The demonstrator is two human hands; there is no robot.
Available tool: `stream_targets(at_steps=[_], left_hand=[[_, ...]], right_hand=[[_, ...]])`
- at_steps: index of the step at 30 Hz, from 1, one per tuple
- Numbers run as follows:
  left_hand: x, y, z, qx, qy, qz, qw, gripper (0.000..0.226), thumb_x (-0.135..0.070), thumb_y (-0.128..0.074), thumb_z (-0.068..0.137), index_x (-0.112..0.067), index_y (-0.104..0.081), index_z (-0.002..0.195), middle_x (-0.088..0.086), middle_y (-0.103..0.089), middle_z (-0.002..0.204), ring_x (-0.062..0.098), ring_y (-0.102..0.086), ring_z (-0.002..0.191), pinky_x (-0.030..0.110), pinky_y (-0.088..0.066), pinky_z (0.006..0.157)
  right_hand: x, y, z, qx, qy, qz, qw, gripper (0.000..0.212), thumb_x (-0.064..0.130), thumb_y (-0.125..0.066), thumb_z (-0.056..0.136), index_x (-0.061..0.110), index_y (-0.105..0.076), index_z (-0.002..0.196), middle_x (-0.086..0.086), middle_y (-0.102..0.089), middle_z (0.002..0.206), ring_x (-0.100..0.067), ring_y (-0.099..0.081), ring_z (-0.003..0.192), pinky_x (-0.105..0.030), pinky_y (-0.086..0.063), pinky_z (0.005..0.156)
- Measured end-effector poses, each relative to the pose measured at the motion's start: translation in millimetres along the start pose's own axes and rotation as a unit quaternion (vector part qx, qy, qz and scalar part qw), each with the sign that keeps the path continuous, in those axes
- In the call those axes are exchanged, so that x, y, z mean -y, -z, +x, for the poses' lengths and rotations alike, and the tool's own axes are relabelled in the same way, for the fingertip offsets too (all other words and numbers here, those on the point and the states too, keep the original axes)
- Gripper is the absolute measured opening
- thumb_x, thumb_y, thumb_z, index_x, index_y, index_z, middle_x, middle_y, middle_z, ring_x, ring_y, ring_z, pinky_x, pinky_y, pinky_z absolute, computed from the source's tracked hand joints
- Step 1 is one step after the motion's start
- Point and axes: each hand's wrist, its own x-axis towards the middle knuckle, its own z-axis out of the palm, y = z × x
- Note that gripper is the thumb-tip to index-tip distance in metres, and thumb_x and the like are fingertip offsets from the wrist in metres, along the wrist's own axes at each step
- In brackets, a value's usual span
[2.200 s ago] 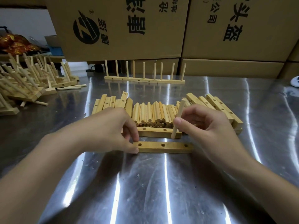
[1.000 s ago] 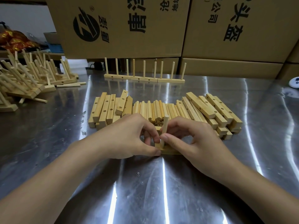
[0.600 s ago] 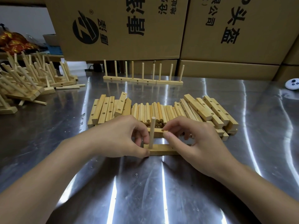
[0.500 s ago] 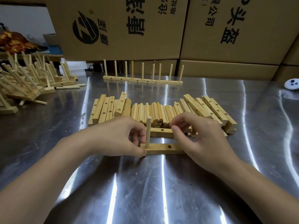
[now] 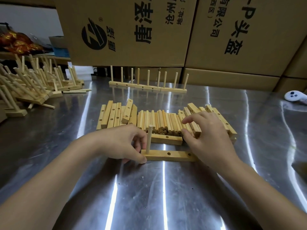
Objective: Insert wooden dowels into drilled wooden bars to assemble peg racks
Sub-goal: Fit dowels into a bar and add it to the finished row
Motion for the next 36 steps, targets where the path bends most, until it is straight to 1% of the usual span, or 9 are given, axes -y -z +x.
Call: stream_targets(at_steps=[4, 6, 10, 15, 21, 23, 26, 31, 36], left_hand=[[3, 5, -2, 0.012, 0.027, -0.02, 0.999, 0.024, -0.026, -0.088, 0.086, -0.018, -0.067, 0.094, 0.0, -0.075, 0.077, 0.015, -0.07, 0.06, 0.028, -0.049, 0.054], [3, 6, -2, 0.018, 0.032, -0.025, 0.999, 0.024, -0.024, -0.087, 0.087, -0.017, -0.067, 0.096, 0.0, -0.075, 0.077, 0.015, -0.07, 0.062, 0.026, -0.048, 0.053], [5, 4, 0, 0.018, 0.032, -0.024, 0.999, 0.025, -0.025, -0.087, 0.087, -0.017, -0.066, 0.098, -0.001, -0.075, 0.076, 0.014, -0.07, 0.062, 0.026, -0.051, 0.056], [7, 4, 1, 0.021, 0.031, -0.034, 0.999, 0.024, -0.024, -0.086, 0.087, -0.017, -0.066, 0.096, -0.001, -0.075, 0.074, 0.012, -0.068, 0.06, 0.021, -0.049, 0.054], [6, 6, 0, 0.026, 0.04, -0.03, 0.998, 0.026, -0.02, -0.086, 0.087, -0.013, -0.064, 0.1, 0.0, -0.076, 0.076, 0.014, -0.067, 0.062, 0.026, -0.049, 0.055], [6, 6, -1, 0.026, 0.047, -0.029, 0.998, 0.026, -0.02, -0.086, 0.088, -0.013, -0.064, 0.1, 0.0, -0.075, 0.075, 0.014, -0.067, 0.061, 0.026, -0.047, 0.053], [7, 6, -1, 0.026, 0.051, -0.04, 0.998, 0.026, -0.018, -0.086, 0.087, -0.012, -0.064, 0.099, 0.008, -0.076, 0.08, 0.014, -0.065, 0.06, 0.025, -0.045, 0.051], [8, 7, -1, 0.035, 0.051, -0.05, 0.997, 0.025, -0.017, -0.085, 0.088, -0.014, -0.063, 0.098, 0.01, -0.078, 0.083, 0.014, -0.065, 0.059, 0.024, -0.045, 0.05], [10, 8, -1, 0.041, 0.048, -0.056, 0.996, 0.025, -0.016, -0.085, 0.088, -0.01, -0.063, 0.097, 0.017, -0.078, 0.088, 0.017, -0.062, 0.059, 0.024, -0.043, 0.05]], right_hand=[[7, -6, 13, 0.094, 0.002, -0.048, 0.994, 0.032, 0.045, -0.074, 0.092, 0.038, -0.067, 0.122, 0.018, -0.055, 0.123, -0.009, -0.042, 0.123, -0.033, -0.033, 0.103], [8, -12, 15, 0.11, -0.006, -0.047, 0.993, 0.036, 0.05, -0.074, 0.092, 0.041, -0.065, 0.125, 0.019, -0.054, 0.126, -0.009, -0.041, 0.127, -0.03, -0.027, 0.103], [5, -21, 8, 0.089, -0.022, -0.01, 0.996, 0.037, 0.056, -0.071, 0.092, 0.041, -0.065, 0.125, 0.024, -0.053, 0.125, -0.003, -0.039, 0.127, -0.027, -0.023, 0.102], [3, -24, 2, 0.067, -0.017, 0.001, 0.998, 0.038, 0.055, -0.071, 0.092, 0.04, -0.066, 0.126, 0.026, -0.054, 0.124, 0.0, -0.039, 0.126, -0.024, -0.021, 0.1], [13, -18, 2, 0.052, 0.011, -0.001, 0.999, 0.037, 0.053, -0.071, 0.092, 0.038, -0.066, 0.126, 0.023, -0.058, 0.122, -0.002, -0.043, 0.125, -0.024, -0.022, 0.099], [21, -18, 8, 0.053, 0.031, -0.012, 0.998, 0.036, 0.053, -0.071, 0.092, 0.04, -0.065, 0.126, 0.023, -0.058, 0.12, -0.002, -0.044, 0.121, -0.025, -0.025, 0.097], [31, -23, 19, 0.063, 0.043, -0.029, 0.997, 0.038, 0.054, -0.071, 0.093, 0.041, -0.063, 0.127, 0.023, -0.056, 0.12, -0.002, -0.044, 0.12, -0.026, -0.027, 0.097], [40, -33, 36, 0.089, 0.051, -0.055, 0.993, 0.053, 0.057, -0.073, 0.09, 0.042, -0.057, 0.138, 0.018, -0.055, 0.132, -0.007, -0.042, 0.128, -0.028, -0.028, 0.102], [27, -23, 37, 0.092, 0.005, -0.104, 0.99, 0.061, 0.065, -0.074, 0.086, 0.04, -0.058, 0.139, 0.015, -0.055, 0.133, -0.012, -0.045, 0.129, -0.038, -0.035, 0.108]])
